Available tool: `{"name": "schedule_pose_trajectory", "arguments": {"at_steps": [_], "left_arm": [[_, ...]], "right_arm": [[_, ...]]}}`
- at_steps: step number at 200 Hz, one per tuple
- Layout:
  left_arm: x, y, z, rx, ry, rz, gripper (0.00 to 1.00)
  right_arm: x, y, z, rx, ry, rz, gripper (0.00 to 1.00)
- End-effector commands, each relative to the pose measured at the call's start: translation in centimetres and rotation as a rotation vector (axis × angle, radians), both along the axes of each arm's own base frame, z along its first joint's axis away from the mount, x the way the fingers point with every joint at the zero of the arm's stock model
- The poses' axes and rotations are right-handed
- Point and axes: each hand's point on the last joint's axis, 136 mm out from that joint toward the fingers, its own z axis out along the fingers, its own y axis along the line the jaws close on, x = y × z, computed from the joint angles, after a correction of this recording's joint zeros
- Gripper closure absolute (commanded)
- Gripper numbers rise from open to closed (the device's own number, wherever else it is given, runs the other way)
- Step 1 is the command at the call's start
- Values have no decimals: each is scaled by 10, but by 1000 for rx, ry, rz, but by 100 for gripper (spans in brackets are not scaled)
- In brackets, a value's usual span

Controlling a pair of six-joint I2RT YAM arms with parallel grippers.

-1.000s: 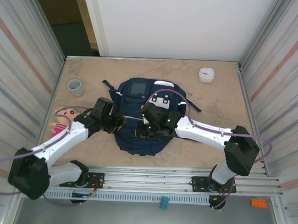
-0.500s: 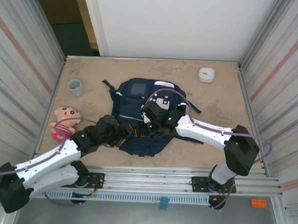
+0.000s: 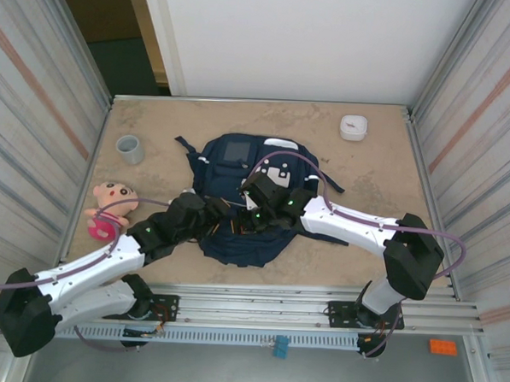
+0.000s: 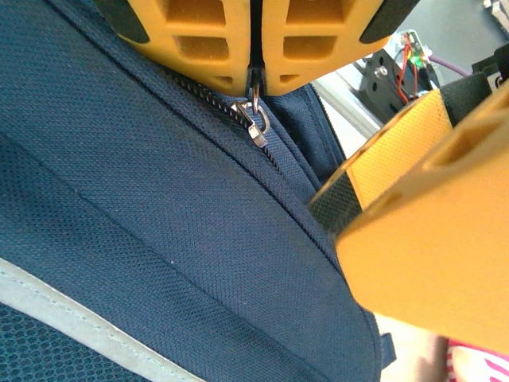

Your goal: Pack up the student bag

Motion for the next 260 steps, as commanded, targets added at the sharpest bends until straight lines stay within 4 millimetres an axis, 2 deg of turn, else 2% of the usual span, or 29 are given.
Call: {"name": "schedule_pose_trajectory", "arguments": {"at_steps": [1,51,63,83,96,139,156,175,215,236,260], "left_arm": [[7,9,-2,-20,-1,63,48],[22,11,-17,13,22,102,58],[24,11,-24,21,41,104,69],[23,16,-33,44,73,118,91],[22,24,-35,65,85,133,100],[16,53,-39,134,105,160,100],[15,59,-41,138,113,169,100],[14,57,-40,132,114,156,100],[9,36,-24,84,103,82,63],[5,21,-11,66,76,51,55],[3,5,-4,49,58,28,50]], "right_arm": [[-6,1,12,28,-7,41,100],[-5,0,13,30,-12,37,100],[-5,-1,14,31,-17,34,100],[-3,-5,13,26,-14,27,100],[-2,-11,11,10,-11,19,100],[7,-40,8,-18,-15,-23,100],[8,-43,7,-18,-11,-27,100],[8,-38,9,-1,-10,-25,100],[11,-28,12,24,-9,-19,100],[10,-27,11,24,-6,-14,100],[9,-27,10,19,-4,-14,100]]}}
